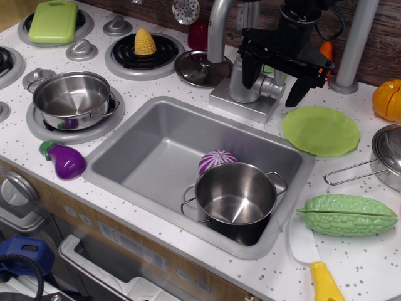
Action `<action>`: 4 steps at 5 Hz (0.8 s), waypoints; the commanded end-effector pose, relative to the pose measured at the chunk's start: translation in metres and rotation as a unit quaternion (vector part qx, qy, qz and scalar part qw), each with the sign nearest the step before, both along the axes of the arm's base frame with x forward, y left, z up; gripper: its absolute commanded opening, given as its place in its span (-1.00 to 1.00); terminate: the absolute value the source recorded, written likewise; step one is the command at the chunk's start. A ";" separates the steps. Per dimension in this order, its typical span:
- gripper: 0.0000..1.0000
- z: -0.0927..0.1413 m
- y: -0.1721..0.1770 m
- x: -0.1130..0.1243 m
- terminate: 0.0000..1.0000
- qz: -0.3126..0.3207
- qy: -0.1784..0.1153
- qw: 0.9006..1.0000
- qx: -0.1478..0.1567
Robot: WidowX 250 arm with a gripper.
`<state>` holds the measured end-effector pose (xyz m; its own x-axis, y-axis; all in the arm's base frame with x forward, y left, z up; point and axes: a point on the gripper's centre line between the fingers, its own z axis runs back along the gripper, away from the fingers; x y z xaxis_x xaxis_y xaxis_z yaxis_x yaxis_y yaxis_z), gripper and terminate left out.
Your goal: Turn lever vertical to front
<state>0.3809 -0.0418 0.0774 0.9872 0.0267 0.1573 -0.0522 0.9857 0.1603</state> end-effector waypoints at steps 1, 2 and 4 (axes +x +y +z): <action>1.00 0.000 0.000 0.000 -1.00 0.000 0.000 1.000 0.000; 1.00 0.010 -0.004 0.006 -1.00 0.005 -0.039 0.999 0.018; 1.00 0.033 -0.006 0.026 -1.00 -0.006 -0.084 0.995 0.046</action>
<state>0.4068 -0.0432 0.0886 0.9627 -0.0118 0.2703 -0.0590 0.9658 0.2524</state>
